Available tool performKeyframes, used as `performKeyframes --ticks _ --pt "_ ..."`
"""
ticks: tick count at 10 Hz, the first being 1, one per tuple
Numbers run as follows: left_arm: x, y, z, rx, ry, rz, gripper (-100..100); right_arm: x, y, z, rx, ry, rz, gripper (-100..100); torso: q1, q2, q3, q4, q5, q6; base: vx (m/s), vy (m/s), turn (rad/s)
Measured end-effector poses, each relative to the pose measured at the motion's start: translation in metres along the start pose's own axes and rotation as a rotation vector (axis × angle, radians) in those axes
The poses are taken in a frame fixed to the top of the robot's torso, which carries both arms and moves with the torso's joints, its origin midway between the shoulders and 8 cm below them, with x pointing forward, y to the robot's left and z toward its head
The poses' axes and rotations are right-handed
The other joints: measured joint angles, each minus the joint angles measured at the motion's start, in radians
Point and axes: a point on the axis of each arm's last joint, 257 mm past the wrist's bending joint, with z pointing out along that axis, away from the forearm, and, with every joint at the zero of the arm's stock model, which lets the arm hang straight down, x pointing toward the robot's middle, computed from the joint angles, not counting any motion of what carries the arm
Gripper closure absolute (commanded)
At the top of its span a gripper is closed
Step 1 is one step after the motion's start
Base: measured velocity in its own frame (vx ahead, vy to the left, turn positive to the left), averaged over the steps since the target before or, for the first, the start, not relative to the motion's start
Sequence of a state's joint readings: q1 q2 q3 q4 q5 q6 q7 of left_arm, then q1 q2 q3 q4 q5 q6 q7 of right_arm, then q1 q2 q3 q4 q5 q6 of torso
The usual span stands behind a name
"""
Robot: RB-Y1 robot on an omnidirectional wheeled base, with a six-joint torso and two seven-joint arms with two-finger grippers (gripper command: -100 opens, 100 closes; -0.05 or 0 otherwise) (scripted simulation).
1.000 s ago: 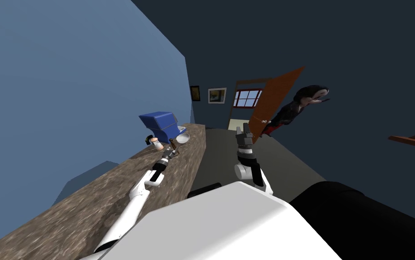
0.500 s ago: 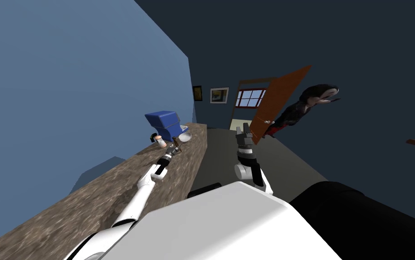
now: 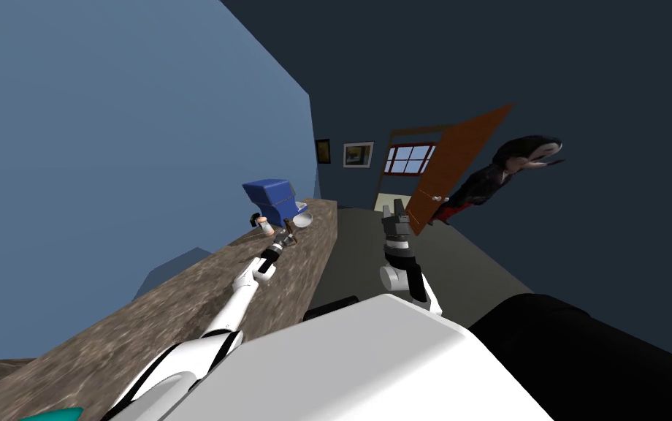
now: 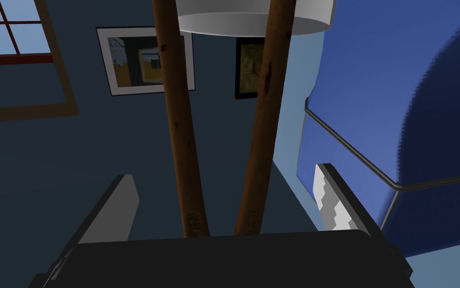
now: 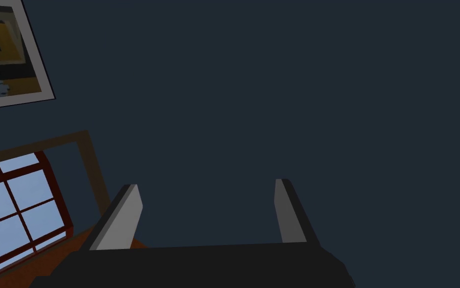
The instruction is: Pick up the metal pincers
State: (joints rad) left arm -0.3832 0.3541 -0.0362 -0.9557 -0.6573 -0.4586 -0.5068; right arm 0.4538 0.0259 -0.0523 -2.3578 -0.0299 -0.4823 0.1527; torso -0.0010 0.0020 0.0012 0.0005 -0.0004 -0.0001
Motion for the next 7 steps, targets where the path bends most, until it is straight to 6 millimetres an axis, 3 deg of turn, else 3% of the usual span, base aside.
performKeyframes --ticks 4,5,7 --pt "-0.004 -0.01 0.027 0.027 0.017 0.004 -100 0.0 0.0 0.0 0.0 0.0 0.0 0 0.0 0.0 0.0 0.0 0.0 0.0 -0.034 0.003 0.054" --pt "-0.005 -0.01 0.028 0.028 0.017 0.004 100 0.0 0.0 0.0 0.0 0.0 0.0 0 0.0 -0.001 0.0 0.0 0.0 0.0 0.0 0.0 0.0" --pt "-0.005 -0.01 0.028 0.027 0.017 0.006 100 0.0 0.0 0.0 0.0 0.0 0.0 0 0.0 -0.001 -0.001 -0.001 0.001 0.0 0.0 0.0 0.0"
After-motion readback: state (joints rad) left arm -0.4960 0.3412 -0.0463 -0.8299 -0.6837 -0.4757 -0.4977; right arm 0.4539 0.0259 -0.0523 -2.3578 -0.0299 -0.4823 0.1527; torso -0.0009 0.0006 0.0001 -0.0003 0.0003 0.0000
